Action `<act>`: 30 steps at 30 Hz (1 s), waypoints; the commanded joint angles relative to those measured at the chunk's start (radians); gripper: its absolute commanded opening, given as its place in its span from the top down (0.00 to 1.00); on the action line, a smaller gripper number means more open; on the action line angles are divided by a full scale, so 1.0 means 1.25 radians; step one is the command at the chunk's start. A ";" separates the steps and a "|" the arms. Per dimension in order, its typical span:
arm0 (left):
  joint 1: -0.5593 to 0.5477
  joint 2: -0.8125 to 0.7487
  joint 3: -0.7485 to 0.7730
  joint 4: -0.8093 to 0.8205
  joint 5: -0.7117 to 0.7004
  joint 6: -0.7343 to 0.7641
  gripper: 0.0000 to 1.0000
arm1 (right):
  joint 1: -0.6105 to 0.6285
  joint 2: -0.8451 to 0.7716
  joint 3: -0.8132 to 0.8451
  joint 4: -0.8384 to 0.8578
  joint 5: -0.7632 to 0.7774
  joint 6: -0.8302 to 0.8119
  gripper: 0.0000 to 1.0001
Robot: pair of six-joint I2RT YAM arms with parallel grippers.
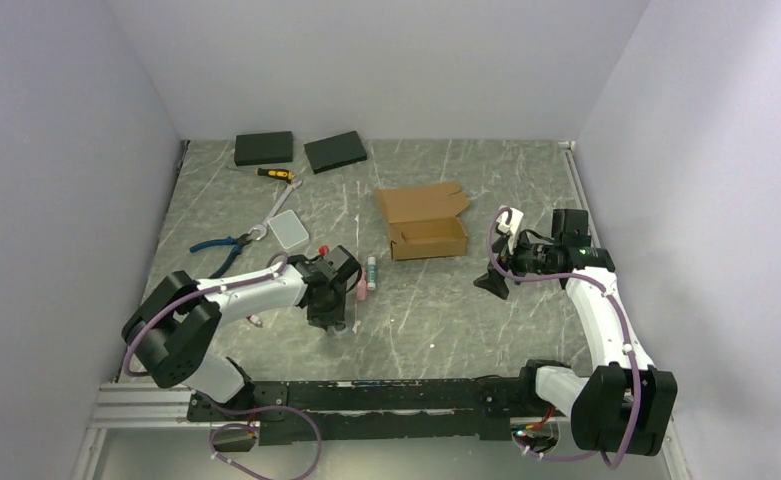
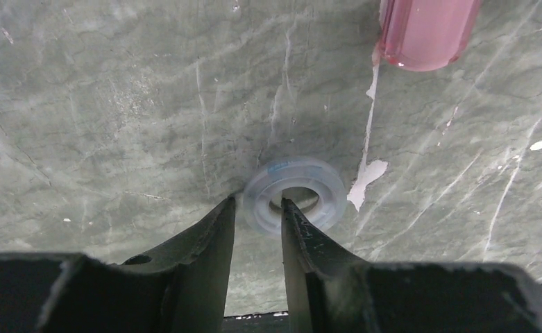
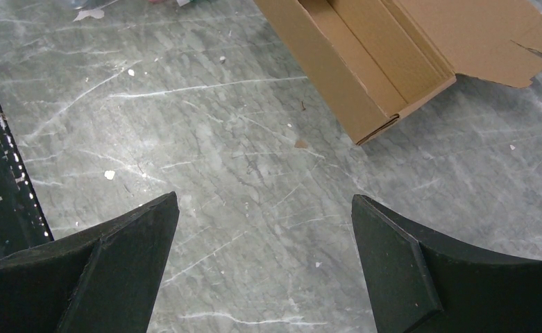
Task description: Fold the paper box
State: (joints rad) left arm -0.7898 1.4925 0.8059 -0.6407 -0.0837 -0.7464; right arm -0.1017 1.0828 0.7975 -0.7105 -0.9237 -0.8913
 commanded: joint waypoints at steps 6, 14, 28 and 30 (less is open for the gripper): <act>-0.001 0.052 -0.009 0.029 -0.022 -0.014 0.79 | 0.004 0.001 0.033 -0.009 -0.022 -0.028 0.00; -0.001 0.009 -0.013 0.018 -0.054 -0.021 1.00 | 0.004 0.002 0.037 -0.018 -0.026 -0.034 0.00; 0.001 -0.128 -0.041 0.064 -0.127 -0.051 1.00 | 0.004 0.001 0.038 -0.027 -0.028 -0.044 0.00; 0.004 -0.143 -0.042 0.079 -0.130 -0.048 1.00 | 0.004 0.003 0.039 -0.028 -0.030 -0.044 0.00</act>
State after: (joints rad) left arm -0.7906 1.3655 0.7570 -0.5983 -0.1974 -0.7830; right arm -0.1009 1.0859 0.8028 -0.7410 -0.9249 -0.9169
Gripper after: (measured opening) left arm 0.039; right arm 0.994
